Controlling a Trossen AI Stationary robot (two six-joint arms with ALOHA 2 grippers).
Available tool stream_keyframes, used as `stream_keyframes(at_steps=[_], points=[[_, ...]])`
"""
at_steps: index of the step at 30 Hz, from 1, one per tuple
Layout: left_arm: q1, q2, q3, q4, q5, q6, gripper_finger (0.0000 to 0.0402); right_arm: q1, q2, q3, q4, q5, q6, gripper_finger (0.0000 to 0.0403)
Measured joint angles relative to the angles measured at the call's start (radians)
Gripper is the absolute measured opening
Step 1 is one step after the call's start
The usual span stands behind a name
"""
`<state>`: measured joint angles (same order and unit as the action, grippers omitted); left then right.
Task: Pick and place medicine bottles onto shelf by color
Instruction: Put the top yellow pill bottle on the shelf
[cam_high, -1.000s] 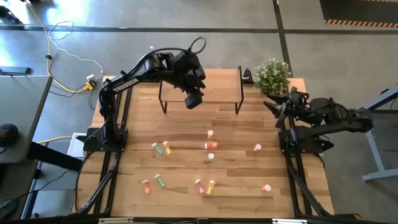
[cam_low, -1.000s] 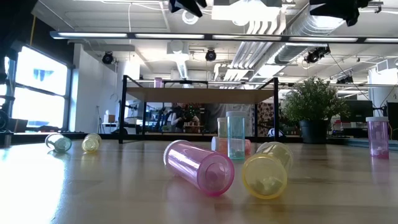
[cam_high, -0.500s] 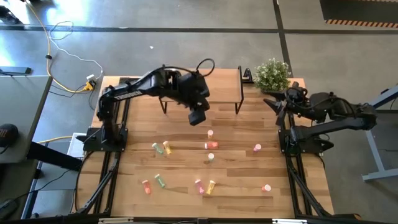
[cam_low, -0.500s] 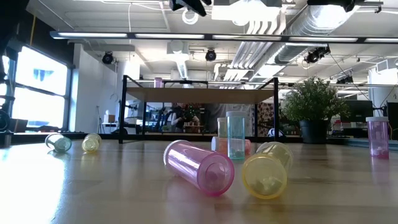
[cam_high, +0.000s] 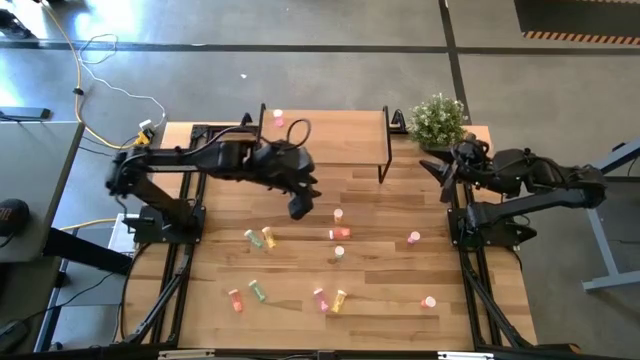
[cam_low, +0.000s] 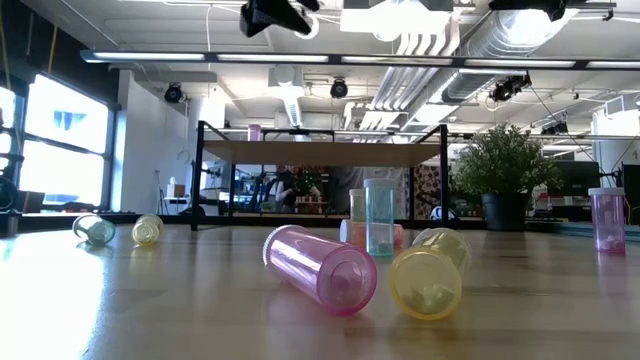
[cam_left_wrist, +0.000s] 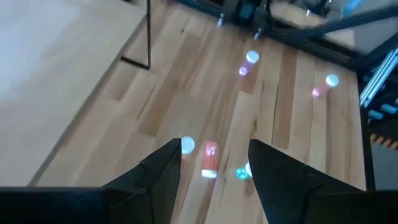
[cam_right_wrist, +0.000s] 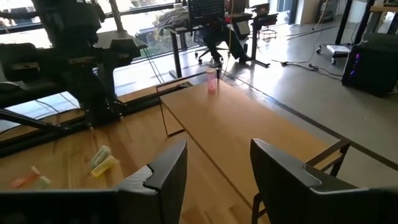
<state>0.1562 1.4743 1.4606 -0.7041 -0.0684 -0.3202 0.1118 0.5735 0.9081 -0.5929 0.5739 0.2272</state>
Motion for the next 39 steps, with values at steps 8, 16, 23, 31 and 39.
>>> stream_keyframes(at_steps=[8,16,23,31,39], points=[[0.0,-0.188,-0.263,0.184,-0.026,-0.021,0.0176,0.0,0.073,0.0,0.035,-0.068,0.004,0.0168],[0.0,-0.35,-0.448,0.27,-0.039,-0.021,0.0176,-0.001,0.165,0.0,0.045,-0.17,0.118,0.0168],[0.0,-0.492,-0.551,0.305,-0.04,-0.033,0.0176,-0.001,0.285,0.0,0.16,-0.225,0.134,0.0168],[0.004,-0.565,-0.572,0.308,-0.03,0.07,0.0176,-0.049,0.402,0.0,0.265,-0.333,0.168,0.0168],[0.057,-0.605,-0.572,0.305,0.025,0.088,0.0176,-0.086,0.509,0.048,0.322,-0.393,0.124,0.0168]])
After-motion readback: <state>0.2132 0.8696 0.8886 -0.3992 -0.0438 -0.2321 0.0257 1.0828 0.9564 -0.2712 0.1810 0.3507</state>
